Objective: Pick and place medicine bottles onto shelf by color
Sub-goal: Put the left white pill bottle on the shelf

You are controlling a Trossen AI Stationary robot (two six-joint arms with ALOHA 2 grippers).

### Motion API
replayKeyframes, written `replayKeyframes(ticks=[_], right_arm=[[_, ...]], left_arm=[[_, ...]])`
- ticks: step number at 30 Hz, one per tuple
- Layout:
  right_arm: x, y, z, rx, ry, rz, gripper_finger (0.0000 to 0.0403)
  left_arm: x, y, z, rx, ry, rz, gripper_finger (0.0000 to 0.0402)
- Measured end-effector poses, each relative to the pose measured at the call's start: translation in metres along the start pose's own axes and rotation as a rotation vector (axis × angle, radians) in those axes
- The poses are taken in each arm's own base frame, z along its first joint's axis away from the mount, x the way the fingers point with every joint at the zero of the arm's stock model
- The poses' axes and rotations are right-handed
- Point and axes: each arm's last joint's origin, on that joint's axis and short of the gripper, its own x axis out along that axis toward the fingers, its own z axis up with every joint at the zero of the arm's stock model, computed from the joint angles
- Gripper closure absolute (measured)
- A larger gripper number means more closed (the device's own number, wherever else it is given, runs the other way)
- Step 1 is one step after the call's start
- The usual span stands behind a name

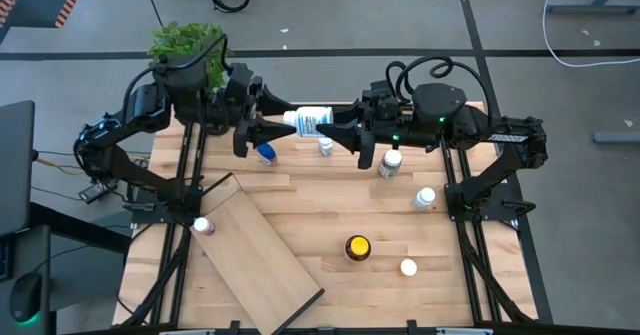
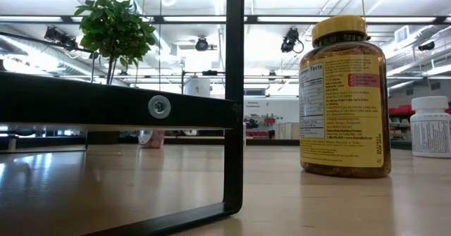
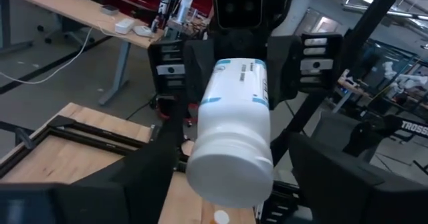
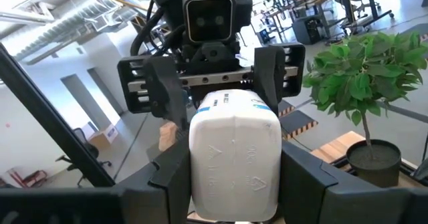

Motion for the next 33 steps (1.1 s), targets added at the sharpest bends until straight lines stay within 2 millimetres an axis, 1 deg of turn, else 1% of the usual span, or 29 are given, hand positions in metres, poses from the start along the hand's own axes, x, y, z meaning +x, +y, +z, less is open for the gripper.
replayKeyframes(ticks=[9, 17, 20, 25, 30, 33], right_arm=[[0.000, -0.002, 0.001, -0.004, -0.003, -0.004, 0.0224], [0.000, -0.001, 0.001, -0.004, 0.001, 0.004, 0.0223], [0.000, -0.001, 0.001, -0.003, 0.001, 0.006, 0.0223], [0.000, -0.001, 0.002, -0.002, -0.001, 0.007, 0.0219], [0.000, -0.001, 0.001, -0.002, 0.001, 0.005, 0.0203], [0.001, -0.002, -0.001, -0.007, 0.020, -0.006, 0.0190]], left_arm=[[0.008, 0.002, -0.003, -0.009, 0.017, 0.003, 0.0166], [0.012, 0.003, -0.004, -0.012, 0.029, -0.021, 0.0205], [0.012, 0.003, -0.003, -0.011, 0.025, -0.030, 0.0210], [0.012, 0.002, -0.003, -0.011, 0.028, -0.044, 0.0207], [0.012, 0.002, -0.004, -0.012, 0.033, -0.042, 0.0216], [0.010, 0.004, -0.008, -0.017, 0.077, -0.022, 0.0220]])
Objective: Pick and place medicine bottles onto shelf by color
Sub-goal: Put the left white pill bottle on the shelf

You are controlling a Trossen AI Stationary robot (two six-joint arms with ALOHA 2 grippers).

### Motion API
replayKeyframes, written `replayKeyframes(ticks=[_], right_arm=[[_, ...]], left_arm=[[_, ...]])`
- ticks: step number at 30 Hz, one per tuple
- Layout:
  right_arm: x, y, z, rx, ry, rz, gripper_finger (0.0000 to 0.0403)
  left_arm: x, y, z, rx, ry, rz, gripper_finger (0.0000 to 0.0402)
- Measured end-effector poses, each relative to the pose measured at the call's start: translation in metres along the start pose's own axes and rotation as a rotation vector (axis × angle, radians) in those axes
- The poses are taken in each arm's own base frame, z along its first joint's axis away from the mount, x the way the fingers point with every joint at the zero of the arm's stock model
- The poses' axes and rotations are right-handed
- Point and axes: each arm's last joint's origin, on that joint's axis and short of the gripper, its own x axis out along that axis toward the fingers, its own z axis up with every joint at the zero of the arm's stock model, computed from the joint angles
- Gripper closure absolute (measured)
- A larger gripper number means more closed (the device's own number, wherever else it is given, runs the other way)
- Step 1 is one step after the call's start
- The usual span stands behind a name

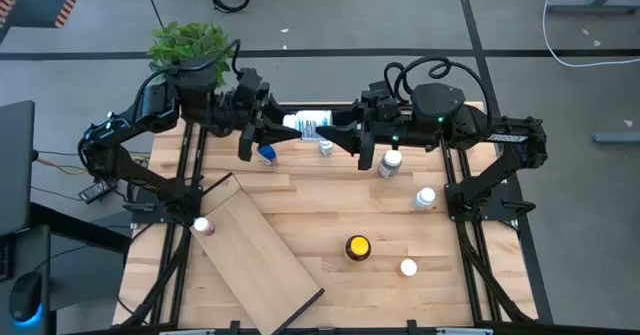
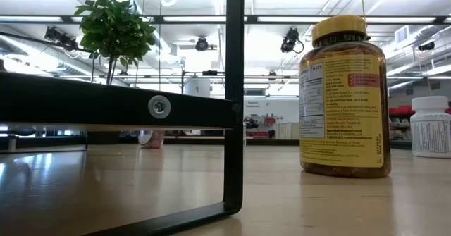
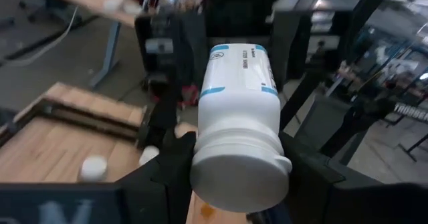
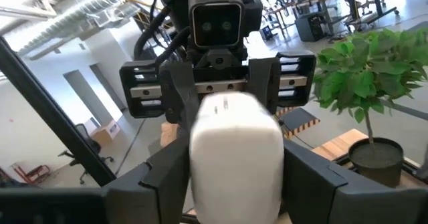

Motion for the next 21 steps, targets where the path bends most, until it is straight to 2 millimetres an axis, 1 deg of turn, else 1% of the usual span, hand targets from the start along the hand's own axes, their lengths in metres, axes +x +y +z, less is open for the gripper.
replayKeyframes(ticks=[5, 8, 12, 17, 20, 21], right_arm=[[-0.005, -0.004, -0.004, -0.012, 0.068, -0.038, 0.0172], [-0.007, -0.006, -0.008, -0.024, 0.118, -0.063, 0.0166], [-0.014, -0.009, -0.008, -0.034, 0.155, -0.087, 0.0164], [-0.015, -0.011, -0.010, -0.046, 0.179, -0.106, 0.0164], [-0.015, -0.011, -0.010, -0.053, 0.179, -0.104, 0.0164], [-0.015, -0.011, -0.010, -0.056, 0.179, -0.104, 0.0164]], left_arm=[[-0.012, 0.000, -0.007, -0.009, 0.073, 0.031, 0.0212], [-0.018, 0.000, -0.011, -0.016, 0.117, 0.050, 0.0216], [-0.028, 0.004, -0.027, -0.026, 0.284, 0.127, 0.0222], [-0.044, 0.012, -0.057, -0.035, 0.610, 0.288, 0.0211], [-0.051, 0.017, -0.071, -0.029, 0.788, 0.405, 0.0209], [-0.049, 0.019, -0.074, -0.030, 0.820, 0.429, 0.0211]])
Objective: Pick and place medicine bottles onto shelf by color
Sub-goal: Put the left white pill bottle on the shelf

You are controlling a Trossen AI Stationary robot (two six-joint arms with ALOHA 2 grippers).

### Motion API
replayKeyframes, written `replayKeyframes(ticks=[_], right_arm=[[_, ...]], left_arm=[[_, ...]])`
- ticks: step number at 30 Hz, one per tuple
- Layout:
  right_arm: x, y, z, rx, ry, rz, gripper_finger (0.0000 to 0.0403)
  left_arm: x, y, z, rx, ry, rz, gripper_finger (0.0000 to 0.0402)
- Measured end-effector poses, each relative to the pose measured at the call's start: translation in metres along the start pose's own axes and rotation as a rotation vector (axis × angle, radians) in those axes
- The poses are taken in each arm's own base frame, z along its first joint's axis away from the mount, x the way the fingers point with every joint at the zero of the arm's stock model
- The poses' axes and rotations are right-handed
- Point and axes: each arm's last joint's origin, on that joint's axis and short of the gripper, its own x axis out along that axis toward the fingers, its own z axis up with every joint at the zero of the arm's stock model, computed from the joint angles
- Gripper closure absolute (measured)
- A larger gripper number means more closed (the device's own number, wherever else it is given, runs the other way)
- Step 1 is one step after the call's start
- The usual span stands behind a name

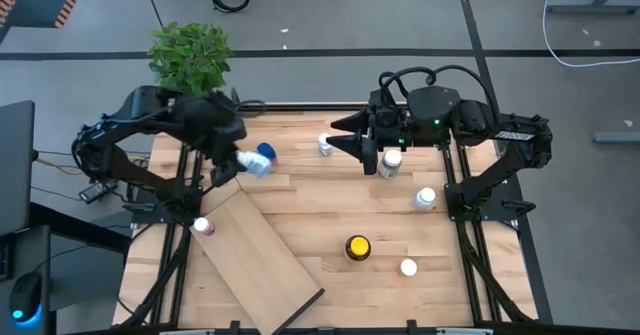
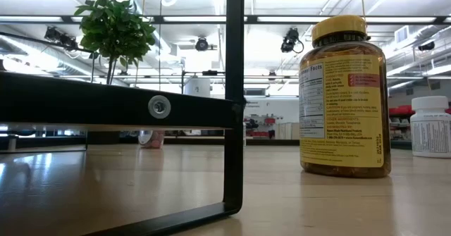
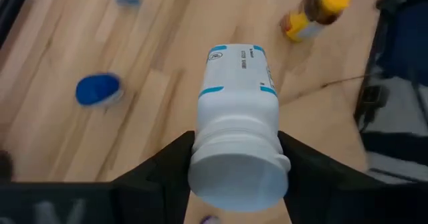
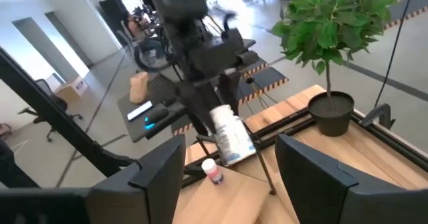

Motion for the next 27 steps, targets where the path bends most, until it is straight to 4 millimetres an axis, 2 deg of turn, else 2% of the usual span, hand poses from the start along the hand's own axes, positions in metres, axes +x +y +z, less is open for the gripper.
replayKeyframes(ticks=[7, 18, 22, 27], right_arm=[[0.001, -0.004, 0.002, -0.008, -0.003, -0.015, 0.0164], [0.001, -0.004, 0.001, -0.015, 0.005, -0.011, 0.0164], [0.001, -0.006, -0.003, -0.024, 0.047, -0.016, 0.0164], [0.001, -0.007, -0.005, -0.032, 0.074, -0.027, 0.0164]], left_arm=[[0.016, -0.006, 0.007, -0.058, 0.042, -0.002, 0.0222], [0.072, -0.024, 0.029, 0.041, 0.183, 0.089, 0.0223], [0.088, -0.021, 0.020, 0.076, 0.256, 0.117, 0.0216], [0.110, -0.009, -0.010, 0.100, 0.392, 0.154, 0.0211]])
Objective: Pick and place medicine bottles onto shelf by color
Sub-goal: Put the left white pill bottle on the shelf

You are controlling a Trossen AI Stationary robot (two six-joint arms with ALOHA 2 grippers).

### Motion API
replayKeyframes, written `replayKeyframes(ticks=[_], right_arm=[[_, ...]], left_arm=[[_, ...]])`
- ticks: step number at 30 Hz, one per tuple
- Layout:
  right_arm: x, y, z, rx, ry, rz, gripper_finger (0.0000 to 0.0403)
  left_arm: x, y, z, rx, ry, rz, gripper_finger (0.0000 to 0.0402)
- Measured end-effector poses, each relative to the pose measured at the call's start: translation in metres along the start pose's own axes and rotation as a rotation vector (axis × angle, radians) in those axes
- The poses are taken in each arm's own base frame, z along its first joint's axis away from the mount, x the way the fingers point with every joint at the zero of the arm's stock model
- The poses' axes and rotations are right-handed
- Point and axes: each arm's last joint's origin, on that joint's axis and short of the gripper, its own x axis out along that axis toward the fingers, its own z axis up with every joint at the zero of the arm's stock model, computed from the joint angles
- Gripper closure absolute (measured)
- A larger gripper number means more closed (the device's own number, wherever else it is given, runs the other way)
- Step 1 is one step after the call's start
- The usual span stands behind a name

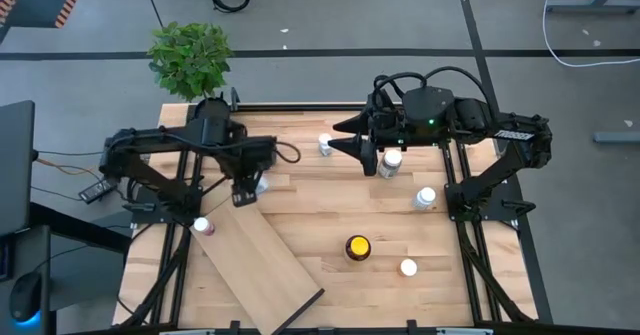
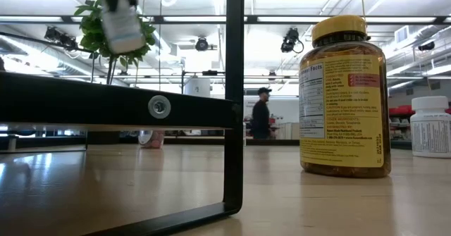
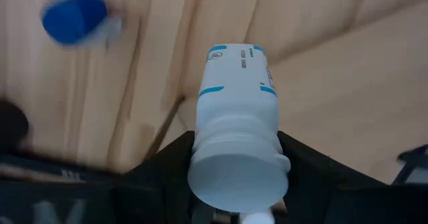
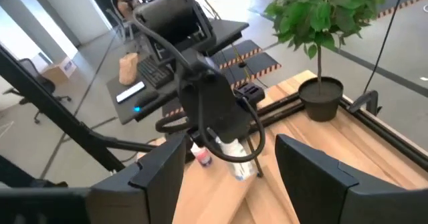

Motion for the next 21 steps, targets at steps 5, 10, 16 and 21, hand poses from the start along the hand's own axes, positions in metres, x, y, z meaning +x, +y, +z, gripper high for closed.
replayKeyframes(ticks=[5, 10, 16, 21], right_arm=[[0.000, -0.001, 0.000, -0.027, 0.001, -0.006, 0.0164], [0.001, -0.007, 0.003, -0.028, -0.007, -0.027, 0.0164], [0.002, -0.012, 0.005, -0.023, -0.013, -0.043, 0.0164], [0.002, -0.012, 0.005, -0.038, -0.013, -0.043, 0.0164]], left_arm=[[0.029, 0.001, -0.012, -0.065, 0.085, -0.002, 0.0220], [0.057, -0.001, -0.020, -0.143, 0.165, 0.038, 0.0213], [0.083, -0.010, -0.034, -0.181, 0.253, 0.088, 0.0216], [0.093, -0.022, -0.040, -0.206, 0.254, 0.104, 0.0218]])
